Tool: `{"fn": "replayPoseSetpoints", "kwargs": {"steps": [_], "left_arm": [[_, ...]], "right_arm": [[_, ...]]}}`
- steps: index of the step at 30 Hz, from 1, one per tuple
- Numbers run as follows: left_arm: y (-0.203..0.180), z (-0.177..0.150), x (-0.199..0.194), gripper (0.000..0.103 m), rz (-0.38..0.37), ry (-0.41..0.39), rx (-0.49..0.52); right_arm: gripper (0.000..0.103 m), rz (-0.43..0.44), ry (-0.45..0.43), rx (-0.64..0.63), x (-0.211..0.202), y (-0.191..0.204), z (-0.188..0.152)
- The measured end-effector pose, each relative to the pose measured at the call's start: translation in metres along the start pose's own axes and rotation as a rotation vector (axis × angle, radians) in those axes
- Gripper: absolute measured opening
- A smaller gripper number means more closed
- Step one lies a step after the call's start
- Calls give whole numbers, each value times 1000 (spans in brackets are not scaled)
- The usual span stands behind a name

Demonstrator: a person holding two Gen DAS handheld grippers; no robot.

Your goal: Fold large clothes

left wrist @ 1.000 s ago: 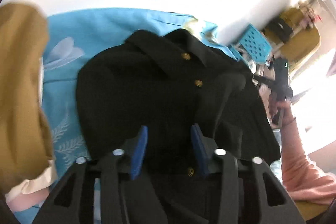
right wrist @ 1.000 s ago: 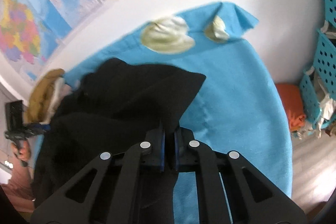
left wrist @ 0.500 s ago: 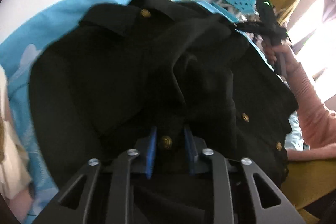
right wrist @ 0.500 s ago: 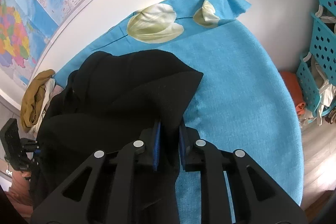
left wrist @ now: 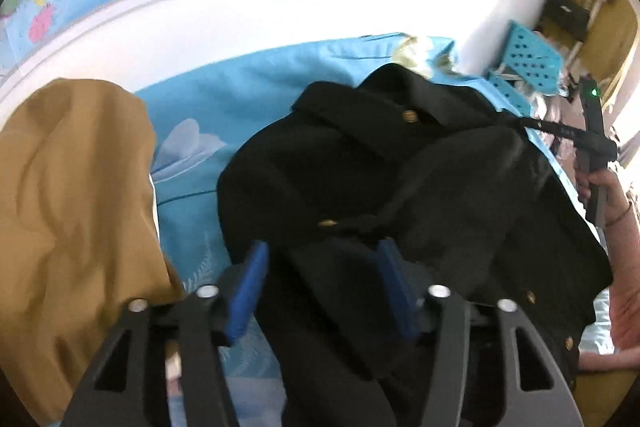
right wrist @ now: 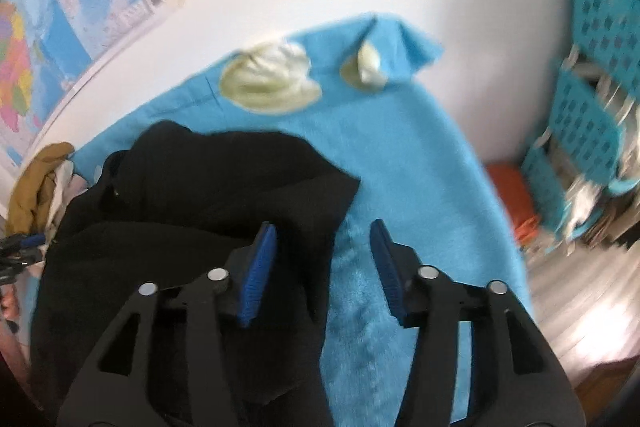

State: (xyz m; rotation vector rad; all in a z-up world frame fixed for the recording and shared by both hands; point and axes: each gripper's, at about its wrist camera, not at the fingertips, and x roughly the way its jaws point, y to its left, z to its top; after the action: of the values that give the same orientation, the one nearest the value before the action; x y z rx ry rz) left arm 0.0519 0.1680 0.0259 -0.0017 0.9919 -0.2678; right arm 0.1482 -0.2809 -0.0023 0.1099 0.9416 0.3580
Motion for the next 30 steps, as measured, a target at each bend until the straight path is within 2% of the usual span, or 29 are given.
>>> {"fn": "replayPoseSetpoints", "kwargs": {"steps": [2, 3, 5, 7, 11, 14, 16, 17, 18, 19, 21, 22, 23, 25, 28, 29, 30], "left_arm": [[-1, -8, -8, 64, -13, -17, 10], [-9, -12, -10, 71, -16, -26, 16], [-10, -28, -20, 74, -23, -51, 28], [-14, -42, -21, 75, -50, -43, 14], [-12, -83, -32, 75, -87, -9, -4], [-12, -113, -46, 78, -105, -5, -1], [-12, -131, -49, 78, -106, 9, -8], [-12, -140, -50, 75, -96, 17, -9], [-11, -145, -51, 59, -90, 23, -12], [-6, -152, -51, 37, -108, 39, -30], [9, -158, -55, 11, -117, 34, -87], [21, -159, -61, 11, -119, 12, -139], [35, -161, -68, 11, -107, -23, -188], [59, -162, -78, 11, -29, -63, -273], [80, -167, -85, 19, 104, -65, -340], [82, -168, -85, 27, 150, -50, -338], [84, -170, -85, 50, 172, -28, -342]], "right_arm": [[50, 23, -39, -57, -17, 19, 0], [50, 73, -52, -107, -27, 38, -1], [50, 133, -52, -204, -37, 74, -6], [50, 207, -29, -348, -39, 126, -19], [48, 368, 57, -558, -24, 214, -49], [48, 424, 94, -656, -9, 260, -69], [43, 454, 129, -690, 4, 281, -77], [42, 451, 144, -707, 10, 290, -80], [43, 432, 157, -725, 19, 298, -83], [43, 428, 172, -724, 24, 301, -84], [43, 423, 206, -698, 31, 299, -86], [42, 426, 216, -680, 31, 296, -85], [42, 421, 217, -672, 29, 294, -84], [43, 403, 211, -670, 20, 292, -88], [45, 395, 189, -658, 3, 291, -90], [45, 417, 185, -652, -5, 293, -91], [47, 429, 175, -653, -12, 294, -92]]}}
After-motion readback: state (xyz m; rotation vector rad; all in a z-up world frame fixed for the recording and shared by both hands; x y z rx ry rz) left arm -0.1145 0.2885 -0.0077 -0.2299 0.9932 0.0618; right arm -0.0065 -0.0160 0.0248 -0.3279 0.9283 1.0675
